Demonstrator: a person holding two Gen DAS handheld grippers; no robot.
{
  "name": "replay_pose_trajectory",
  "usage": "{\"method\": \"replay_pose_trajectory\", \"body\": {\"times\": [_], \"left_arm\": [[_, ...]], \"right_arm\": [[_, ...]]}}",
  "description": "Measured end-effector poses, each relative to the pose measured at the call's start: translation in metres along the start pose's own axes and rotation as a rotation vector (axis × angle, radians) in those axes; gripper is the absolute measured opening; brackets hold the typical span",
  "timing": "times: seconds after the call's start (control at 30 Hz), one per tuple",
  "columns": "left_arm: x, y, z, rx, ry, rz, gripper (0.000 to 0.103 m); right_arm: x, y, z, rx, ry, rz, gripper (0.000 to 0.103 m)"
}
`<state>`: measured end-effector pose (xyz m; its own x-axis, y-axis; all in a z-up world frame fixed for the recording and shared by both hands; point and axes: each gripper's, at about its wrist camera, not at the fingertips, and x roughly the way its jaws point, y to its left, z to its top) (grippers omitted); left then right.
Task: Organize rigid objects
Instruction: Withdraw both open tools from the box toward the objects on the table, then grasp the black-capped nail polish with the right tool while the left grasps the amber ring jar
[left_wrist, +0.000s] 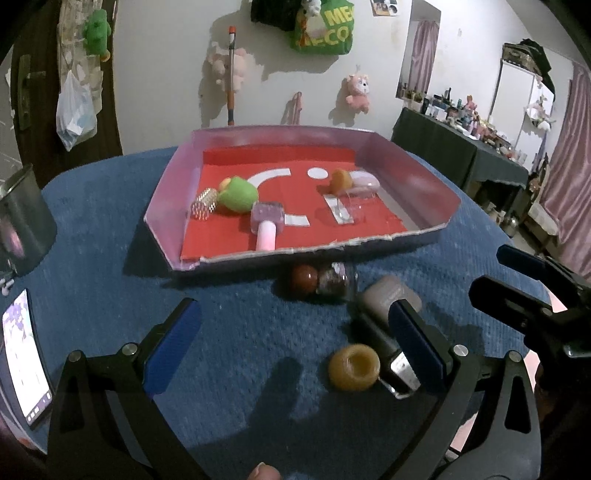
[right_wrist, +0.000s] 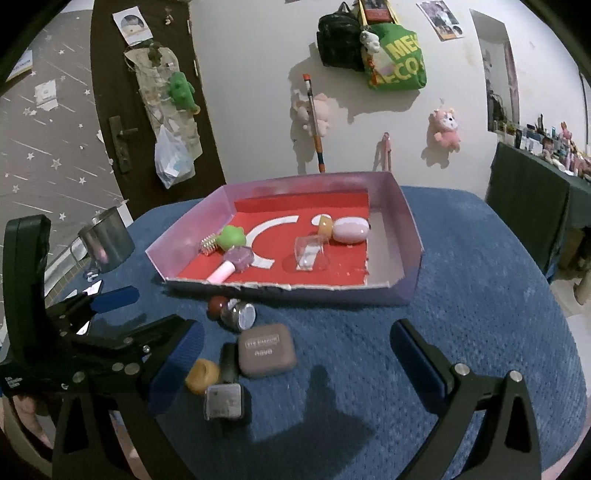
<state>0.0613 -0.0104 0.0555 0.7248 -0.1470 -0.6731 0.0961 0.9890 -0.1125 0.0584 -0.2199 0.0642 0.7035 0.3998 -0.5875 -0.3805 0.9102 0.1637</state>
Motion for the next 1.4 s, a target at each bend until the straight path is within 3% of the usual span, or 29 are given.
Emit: {"method": "replay_pose_trajectory", "body": {"times": [0.3, 0.63, 0.97, 1.13, 1.3, 1.4], "left_arm": [[0.005, 0.003, -0.015, -0.003, 0.045, -0.011, 0.103], [0.005, 0.003, -0.026, 0.006, 0.079, -0.027, 0.102], [0.008, 0.002, -0.034, 0.026, 0.101, -0.029, 0.101], [0.007, 0.001, -0.036, 0.036, 0.099, -0.051, 0.101], [0.012, -0.004, -0.038, 0.05, 0.117, -0.078, 0.083], [0.014, -0.005, -0.039, 0.056, 0.12, -0.092, 0.08]], "right_arm": [[0.004, 0.004, -0.027, -0.045, 0.048, -0.01, 0.098], [0.013, 0.023, -0.057, -0.118, 0.087, 0.035, 0.094], [0.026, 0.032, -0.063, -0.172, 0.091, 0.025, 0.092], [0.022, 0.021, -0.061, -0.169, 0.059, -0.027, 0.092], [0.022, 0.017, -0.061, -0.19, 0.049, 0.016, 0.082], [0.021, 0.024, -0.065, -0.263, 0.021, 0.035, 0.074]]}}
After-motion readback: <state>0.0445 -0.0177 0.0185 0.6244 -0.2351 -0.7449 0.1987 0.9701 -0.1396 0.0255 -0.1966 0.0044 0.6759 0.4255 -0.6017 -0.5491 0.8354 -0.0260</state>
